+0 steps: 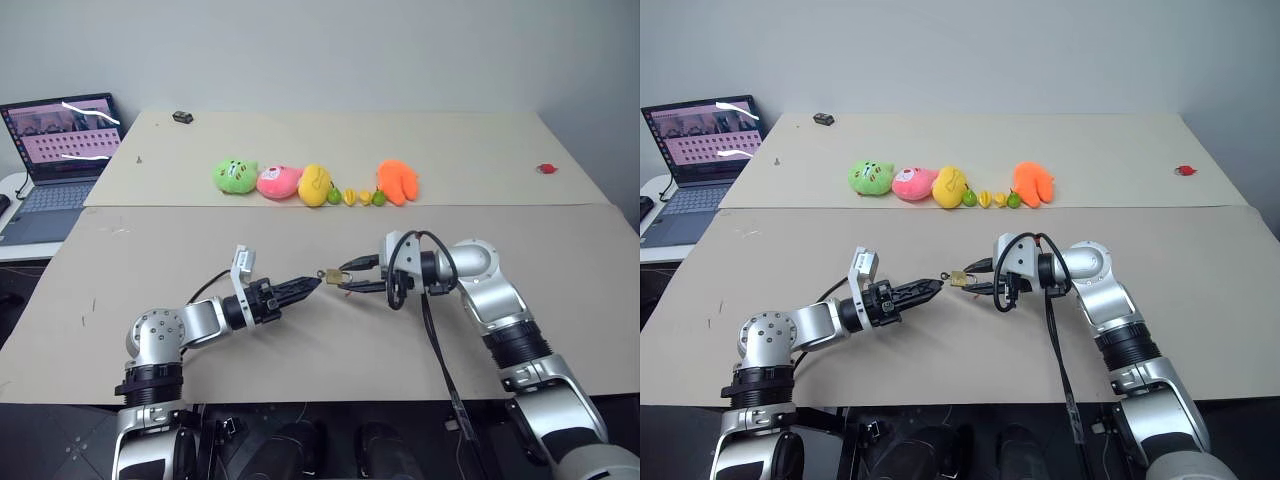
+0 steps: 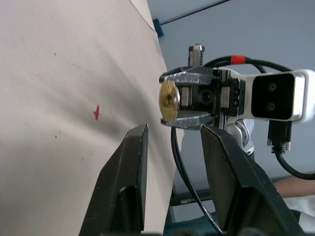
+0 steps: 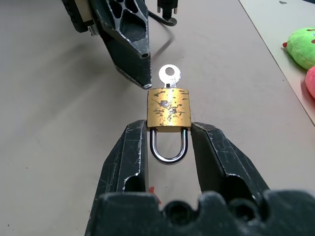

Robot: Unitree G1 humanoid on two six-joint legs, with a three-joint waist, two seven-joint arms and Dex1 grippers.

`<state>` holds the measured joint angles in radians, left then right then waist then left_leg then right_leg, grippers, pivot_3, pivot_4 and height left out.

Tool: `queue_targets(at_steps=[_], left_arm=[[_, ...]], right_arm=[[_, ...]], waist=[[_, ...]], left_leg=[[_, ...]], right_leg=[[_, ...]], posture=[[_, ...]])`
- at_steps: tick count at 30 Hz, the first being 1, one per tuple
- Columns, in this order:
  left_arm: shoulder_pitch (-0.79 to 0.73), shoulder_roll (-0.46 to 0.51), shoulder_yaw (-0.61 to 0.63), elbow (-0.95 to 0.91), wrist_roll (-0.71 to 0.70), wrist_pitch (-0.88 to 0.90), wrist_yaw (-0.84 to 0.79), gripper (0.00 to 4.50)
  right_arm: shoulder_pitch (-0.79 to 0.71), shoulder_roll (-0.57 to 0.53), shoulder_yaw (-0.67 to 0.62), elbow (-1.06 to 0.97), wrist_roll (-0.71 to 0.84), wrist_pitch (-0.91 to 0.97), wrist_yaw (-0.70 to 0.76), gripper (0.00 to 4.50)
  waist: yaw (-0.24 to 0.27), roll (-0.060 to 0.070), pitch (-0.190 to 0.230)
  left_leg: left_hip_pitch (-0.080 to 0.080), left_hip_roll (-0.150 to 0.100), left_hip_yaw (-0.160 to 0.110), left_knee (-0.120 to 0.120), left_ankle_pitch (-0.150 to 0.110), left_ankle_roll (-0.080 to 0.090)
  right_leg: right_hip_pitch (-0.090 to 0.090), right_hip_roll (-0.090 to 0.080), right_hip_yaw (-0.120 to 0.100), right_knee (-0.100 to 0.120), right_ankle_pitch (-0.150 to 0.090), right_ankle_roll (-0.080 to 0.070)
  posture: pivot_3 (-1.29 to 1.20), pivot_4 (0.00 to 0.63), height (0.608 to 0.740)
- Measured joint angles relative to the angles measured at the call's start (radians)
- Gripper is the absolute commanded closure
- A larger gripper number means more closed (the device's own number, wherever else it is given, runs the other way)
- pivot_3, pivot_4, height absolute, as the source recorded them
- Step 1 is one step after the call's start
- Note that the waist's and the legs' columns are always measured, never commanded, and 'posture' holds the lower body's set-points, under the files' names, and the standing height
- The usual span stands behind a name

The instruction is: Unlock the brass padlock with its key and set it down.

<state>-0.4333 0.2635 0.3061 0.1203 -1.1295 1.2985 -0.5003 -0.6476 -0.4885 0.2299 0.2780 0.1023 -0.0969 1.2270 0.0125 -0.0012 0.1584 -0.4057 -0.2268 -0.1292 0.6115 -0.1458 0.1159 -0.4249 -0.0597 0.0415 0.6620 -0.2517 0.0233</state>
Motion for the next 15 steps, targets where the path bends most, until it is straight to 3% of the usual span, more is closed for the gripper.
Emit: queue_targets(at_steps=[15], left_arm=[[-0.040,-0.019,-0.007,0.046,0.011,-0.020,0.006,2.70]], right_arm=[[-0.003,0.000,0.000,0.006,0.000,0.000,0.003,3.57]], waist=[[0.000,0.000,0.000]], left_leg=[[0.000,0.000,0.000,0.000,0.000,0.000]], right_leg=[[0.000,0.000,0.000,-0.001,0.000,0.000]], posture=[[0.00,0.150,0.740]])
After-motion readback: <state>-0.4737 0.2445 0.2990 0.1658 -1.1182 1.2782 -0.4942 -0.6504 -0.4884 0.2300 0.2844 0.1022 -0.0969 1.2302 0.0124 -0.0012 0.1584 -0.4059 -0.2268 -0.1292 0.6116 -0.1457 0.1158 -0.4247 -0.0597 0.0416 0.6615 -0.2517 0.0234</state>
